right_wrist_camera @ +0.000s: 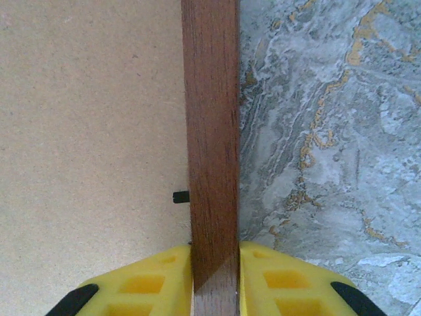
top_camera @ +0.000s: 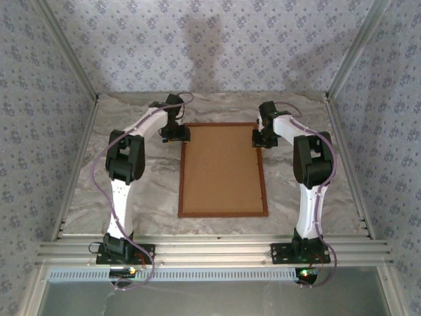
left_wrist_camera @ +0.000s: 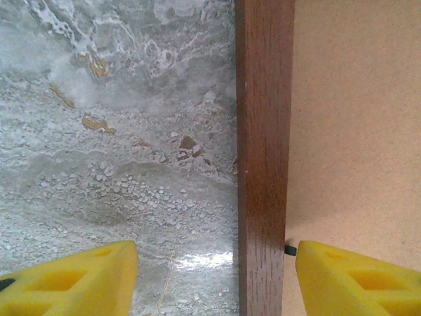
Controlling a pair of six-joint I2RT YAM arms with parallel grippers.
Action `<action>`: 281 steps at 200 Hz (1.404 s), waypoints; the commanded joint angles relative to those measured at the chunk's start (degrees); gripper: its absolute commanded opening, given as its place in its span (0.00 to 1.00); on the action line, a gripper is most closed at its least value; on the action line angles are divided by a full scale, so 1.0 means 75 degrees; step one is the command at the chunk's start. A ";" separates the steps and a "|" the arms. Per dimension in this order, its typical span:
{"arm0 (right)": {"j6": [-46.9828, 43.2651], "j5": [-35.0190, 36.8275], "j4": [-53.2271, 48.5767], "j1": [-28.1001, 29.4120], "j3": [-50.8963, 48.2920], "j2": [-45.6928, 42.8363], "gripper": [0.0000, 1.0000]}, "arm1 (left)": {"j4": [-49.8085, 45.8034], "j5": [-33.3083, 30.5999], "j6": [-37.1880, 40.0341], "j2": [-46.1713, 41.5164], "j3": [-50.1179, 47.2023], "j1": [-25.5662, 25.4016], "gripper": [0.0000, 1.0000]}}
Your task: Put the photo into the frame
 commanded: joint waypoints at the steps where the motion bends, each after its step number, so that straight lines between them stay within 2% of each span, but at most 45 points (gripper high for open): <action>1: -0.0086 -0.0278 -0.0192 0.0101 -0.0018 0.0154 0.24 | -0.0115 0.0103 -0.0090 0.0261 0.0177 -0.0050 0.65; 155: -0.0069 -0.0264 -0.0158 0.0089 -0.0076 0.0054 0.24 | 0.0280 0.0024 -0.0468 0.0373 -0.0725 -0.0176 0.64; 233: -0.0098 -0.0247 -0.0097 0.0042 -0.0229 -0.0010 0.24 | -0.0042 0.0002 -0.0245 -0.1094 -0.0150 -0.0080 0.66; 281: -0.0116 -0.0239 -0.0098 0.0030 -0.0272 -0.0139 0.24 | -0.0077 -0.0034 -0.0245 -0.2297 -0.1185 0.0093 0.68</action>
